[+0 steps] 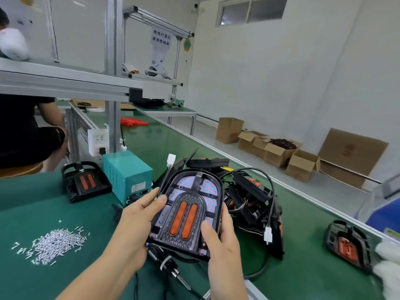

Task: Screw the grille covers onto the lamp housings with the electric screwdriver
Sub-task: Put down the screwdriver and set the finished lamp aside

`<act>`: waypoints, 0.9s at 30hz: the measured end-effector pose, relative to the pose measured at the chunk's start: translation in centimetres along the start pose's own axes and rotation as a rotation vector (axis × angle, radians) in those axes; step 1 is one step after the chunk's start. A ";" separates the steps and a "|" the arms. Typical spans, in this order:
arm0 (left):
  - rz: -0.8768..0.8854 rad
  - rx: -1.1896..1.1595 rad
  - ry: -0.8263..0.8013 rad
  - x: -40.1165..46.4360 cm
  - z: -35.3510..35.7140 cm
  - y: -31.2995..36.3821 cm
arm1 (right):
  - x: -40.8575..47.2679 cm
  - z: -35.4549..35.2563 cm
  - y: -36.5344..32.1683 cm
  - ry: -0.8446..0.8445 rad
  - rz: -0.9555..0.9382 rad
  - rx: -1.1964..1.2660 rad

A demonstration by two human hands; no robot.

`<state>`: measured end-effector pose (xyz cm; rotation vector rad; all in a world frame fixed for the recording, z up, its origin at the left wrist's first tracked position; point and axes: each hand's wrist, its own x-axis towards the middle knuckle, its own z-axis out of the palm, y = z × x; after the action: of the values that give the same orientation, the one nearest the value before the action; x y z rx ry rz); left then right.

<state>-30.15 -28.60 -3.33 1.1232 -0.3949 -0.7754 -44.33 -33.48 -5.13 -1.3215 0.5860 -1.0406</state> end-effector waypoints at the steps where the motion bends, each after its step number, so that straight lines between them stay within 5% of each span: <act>1: -0.009 -0.004 -0.009 0.4 0.4 0.0 | 0.5 -0.3 -0.2 -0.002 -0.005 -0.011; 20: -0.061 0.092 -0.247 4.0 3.5 0.9 | 5.9 -3.0 -2.0 0.014 0.021 -0.114; 27: -0.023 0.136 -0.282 7.6 7.8 3.8 | 11.0 -3.7 -6.0 0.018 -0.056 -0.381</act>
<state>-28.58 -38.40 2.56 1.1489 -0.6809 -0.9424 -44.12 -44.35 2.03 -1.6696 0.7925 -1.0192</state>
